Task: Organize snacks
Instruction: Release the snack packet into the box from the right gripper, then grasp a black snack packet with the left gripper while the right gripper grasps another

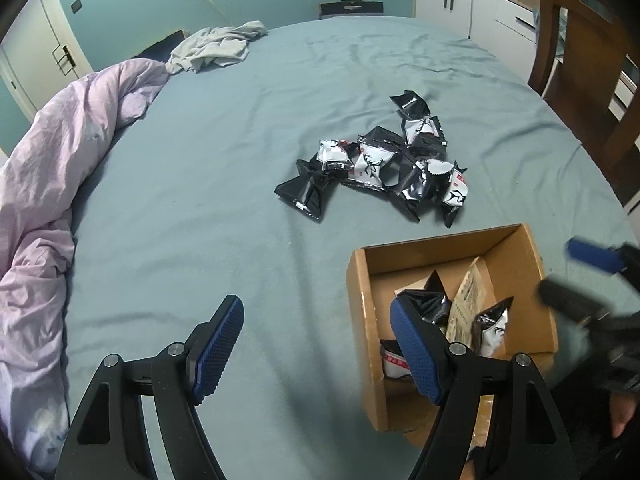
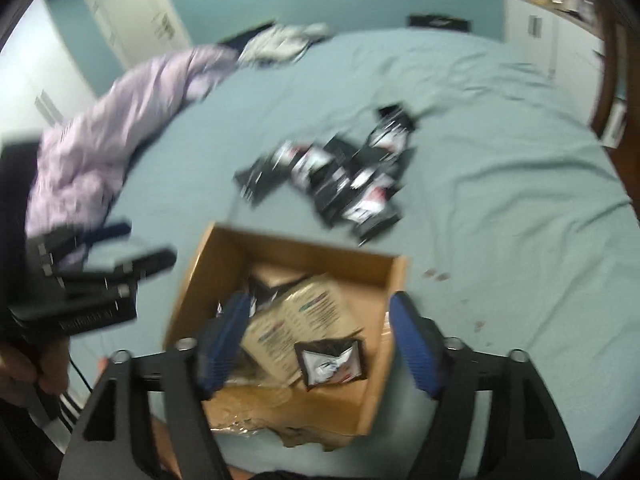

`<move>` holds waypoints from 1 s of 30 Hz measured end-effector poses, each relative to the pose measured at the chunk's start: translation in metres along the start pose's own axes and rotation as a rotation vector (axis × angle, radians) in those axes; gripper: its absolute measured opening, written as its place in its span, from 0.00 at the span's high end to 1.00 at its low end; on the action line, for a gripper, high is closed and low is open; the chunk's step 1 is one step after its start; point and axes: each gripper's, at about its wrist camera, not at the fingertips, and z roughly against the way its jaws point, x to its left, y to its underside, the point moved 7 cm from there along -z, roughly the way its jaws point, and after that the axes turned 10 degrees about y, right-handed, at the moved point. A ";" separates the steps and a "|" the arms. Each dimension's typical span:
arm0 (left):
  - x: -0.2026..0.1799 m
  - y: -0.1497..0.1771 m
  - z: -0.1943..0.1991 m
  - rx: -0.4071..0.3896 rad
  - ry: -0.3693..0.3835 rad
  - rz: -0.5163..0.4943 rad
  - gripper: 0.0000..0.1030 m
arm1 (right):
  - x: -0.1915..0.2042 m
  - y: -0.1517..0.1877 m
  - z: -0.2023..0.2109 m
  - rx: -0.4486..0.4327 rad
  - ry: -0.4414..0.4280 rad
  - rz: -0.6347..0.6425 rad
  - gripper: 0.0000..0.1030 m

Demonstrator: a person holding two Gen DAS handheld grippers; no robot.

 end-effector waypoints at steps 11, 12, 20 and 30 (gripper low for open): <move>-0.010 -0.002 0.000 0.000 0.024 -0.011 0.23 | -0.047 -0.019 0.001 -0.005 -0.013 -0.197 0.22; -0.010 -0.003 -0.001 0.003 0.024 -0.010 0.23 | -0.047 -0.023 0.000 -0.001 -0.010 -0.190 0.22; -0.005 -0.008 -0.007 0.011 0.063 0.044 0.22 | -0.046 -0.049 -0.061 0.133 -0.021 -0.137 0.22; 0.005 -0.024 -0.025 0.025 0.099 0.106 0.21 | -0.020 -0.068 -0.139 0.310 0.000 0.018 0.22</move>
